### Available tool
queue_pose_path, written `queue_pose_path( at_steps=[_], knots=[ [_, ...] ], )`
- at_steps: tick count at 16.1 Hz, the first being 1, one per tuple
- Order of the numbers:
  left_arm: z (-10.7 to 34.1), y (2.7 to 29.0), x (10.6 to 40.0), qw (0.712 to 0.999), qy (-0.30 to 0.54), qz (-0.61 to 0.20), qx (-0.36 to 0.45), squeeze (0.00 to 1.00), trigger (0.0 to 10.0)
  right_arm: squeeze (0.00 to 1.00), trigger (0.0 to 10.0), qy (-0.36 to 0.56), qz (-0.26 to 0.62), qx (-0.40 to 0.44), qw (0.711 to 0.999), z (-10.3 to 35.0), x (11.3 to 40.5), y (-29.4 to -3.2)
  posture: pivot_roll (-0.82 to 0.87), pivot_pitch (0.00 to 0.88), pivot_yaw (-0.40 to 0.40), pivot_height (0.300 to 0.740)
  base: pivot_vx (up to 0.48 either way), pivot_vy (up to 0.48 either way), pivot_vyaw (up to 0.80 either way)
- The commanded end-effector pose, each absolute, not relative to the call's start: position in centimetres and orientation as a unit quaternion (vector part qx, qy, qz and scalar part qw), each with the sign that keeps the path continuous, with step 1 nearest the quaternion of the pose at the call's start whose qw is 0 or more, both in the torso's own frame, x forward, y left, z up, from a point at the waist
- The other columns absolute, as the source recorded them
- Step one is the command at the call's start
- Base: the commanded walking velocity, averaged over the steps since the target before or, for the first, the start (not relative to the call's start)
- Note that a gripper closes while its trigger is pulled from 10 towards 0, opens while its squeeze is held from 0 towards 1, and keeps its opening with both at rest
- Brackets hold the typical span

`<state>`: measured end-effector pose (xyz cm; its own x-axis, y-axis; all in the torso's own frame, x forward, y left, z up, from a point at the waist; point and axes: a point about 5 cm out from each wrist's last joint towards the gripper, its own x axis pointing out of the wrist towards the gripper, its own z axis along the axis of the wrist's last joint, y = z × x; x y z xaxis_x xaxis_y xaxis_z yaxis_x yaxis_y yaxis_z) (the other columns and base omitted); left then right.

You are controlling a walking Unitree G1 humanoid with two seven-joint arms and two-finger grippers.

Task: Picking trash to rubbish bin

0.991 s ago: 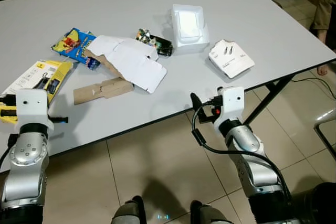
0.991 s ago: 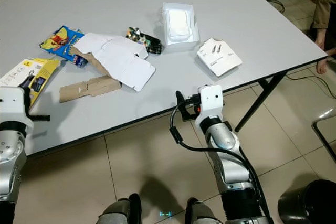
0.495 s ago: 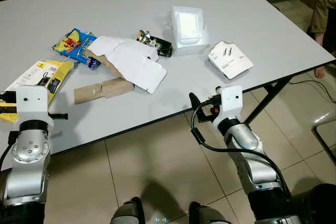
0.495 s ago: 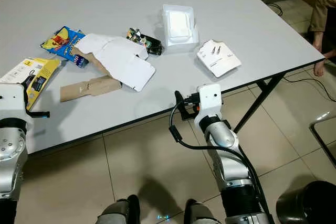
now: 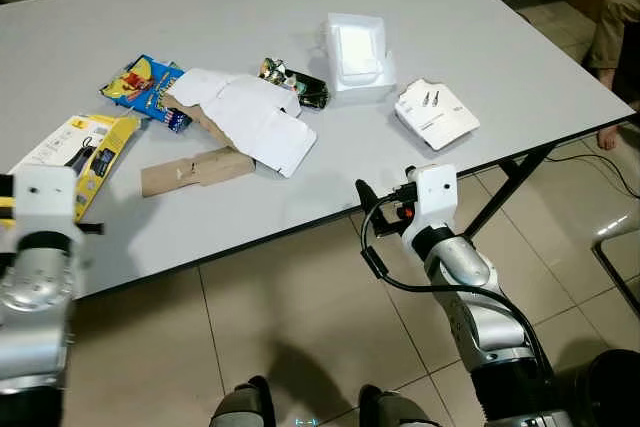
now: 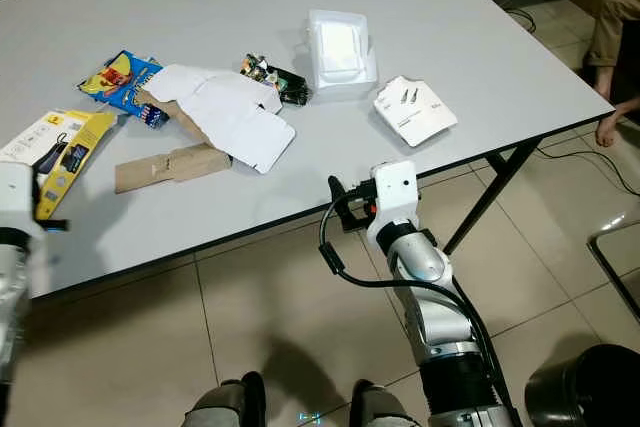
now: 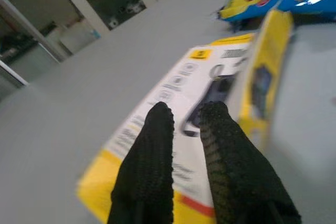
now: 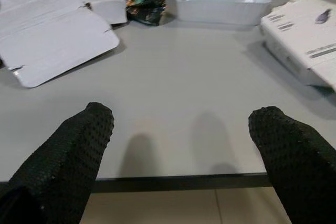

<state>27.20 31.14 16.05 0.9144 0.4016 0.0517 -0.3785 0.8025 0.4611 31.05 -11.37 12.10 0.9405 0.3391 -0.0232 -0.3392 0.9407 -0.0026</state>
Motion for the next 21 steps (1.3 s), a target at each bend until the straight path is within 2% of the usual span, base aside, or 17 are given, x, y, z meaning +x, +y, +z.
queue_pose_path(
  at_steps=[1, 7, 14, 19, 21],
  knots=[
    [16.2, 31.8, 27.1, 0.944, 0.036, 0.210, 0.250, 1.00, 10.0, 0.00, 10.0, 0.015, 0.180, 0.004, 0.983, 11.9, 30.6, -11.2, -0.02, 0.187, 0.016, 0.740, 0.000, 0.000, 0.00],
    [15.2, 32.7, 27.5, 0.947, 0.094, 0.181, 0.247, 1.00, 10.0, 0.00, 10.0, 0.025, 0.301, 0.065, 0.951, 12.4, 28.8, -8.5, -0.03, 0.195, 0.025, 0.740, 0.000, 0.000, 0.00],
    [13.6, 33.2, 27.7, 0.945, 0.146, 0.158, 0.245, 1.00, 10.0, 0.00, 10.0, 0.033, 0.308, 0.067, 0.948, 12.5, 28.3, -8.7, -0.03, 0.201, 0.028, 0.740, 0.000, 0.000, 0.00],
    [14.2, 33.2, 28.0, 0.948, 0.139, 0.154, 0.241, 1.00, 10.0, 0.00, 10.0, 0.033, 0.308, 0.068, 0.948, 12.5, 28.2, -8.7, -0.04, 0.204, 0.032, 0.740, 0.000, 0.000, 0.00],
    [17.6, 32.3, 29.1, 0.950, 0.069, 0.163, 0.258, 1.00, 10.0, 0.00, 10.0, 0.032, 0.307, 0.067, 0.949, 12.6, 28.3, -8.6, -0.03, 0.201, 0.030, 0.740, 0.000, 0.000, 0.00]
  ],
)
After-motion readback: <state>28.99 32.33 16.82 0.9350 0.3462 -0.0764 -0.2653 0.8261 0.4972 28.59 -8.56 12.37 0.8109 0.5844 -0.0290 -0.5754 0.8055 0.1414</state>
